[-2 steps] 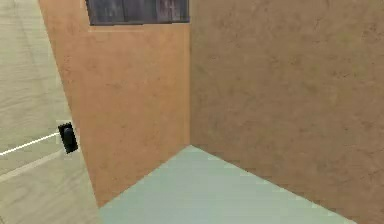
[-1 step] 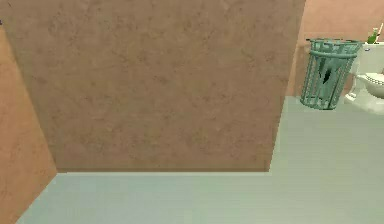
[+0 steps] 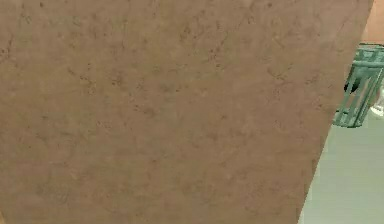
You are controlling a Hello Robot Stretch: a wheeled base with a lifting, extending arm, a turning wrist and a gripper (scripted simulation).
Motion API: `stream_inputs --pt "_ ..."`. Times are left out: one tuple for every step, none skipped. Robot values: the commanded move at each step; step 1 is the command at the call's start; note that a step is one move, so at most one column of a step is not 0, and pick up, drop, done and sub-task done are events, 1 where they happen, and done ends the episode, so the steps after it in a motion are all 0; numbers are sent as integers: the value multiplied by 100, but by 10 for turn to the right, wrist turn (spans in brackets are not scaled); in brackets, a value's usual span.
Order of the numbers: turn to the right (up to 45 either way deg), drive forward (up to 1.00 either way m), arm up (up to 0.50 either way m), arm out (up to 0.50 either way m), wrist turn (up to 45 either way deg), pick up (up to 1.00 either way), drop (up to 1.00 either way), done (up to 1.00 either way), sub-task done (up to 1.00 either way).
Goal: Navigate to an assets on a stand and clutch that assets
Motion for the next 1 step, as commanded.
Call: stream_inputs --pt "450 0 0 0 0 0 0 0 0"
